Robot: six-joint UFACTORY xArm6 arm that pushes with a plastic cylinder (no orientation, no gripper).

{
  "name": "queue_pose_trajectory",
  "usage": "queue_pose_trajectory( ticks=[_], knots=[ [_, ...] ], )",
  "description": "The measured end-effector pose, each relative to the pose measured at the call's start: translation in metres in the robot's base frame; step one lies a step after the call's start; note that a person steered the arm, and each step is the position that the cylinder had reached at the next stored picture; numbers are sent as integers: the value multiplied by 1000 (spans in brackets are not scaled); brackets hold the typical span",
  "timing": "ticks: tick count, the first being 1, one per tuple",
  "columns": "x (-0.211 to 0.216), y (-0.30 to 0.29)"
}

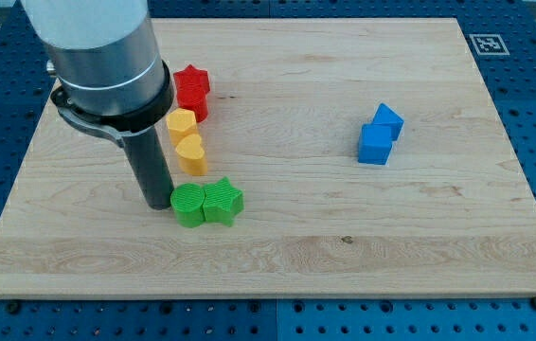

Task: Move the yellow heart a bit up

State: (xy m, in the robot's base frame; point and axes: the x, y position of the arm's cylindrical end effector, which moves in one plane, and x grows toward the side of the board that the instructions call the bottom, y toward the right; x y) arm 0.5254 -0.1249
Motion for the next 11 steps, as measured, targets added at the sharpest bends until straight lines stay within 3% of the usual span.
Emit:
queue_pose_trajectory(
  ticks=[3,5,11],
  knots=[
    [32,-37],
    [32,-34],
    [8,146]
  ],
)
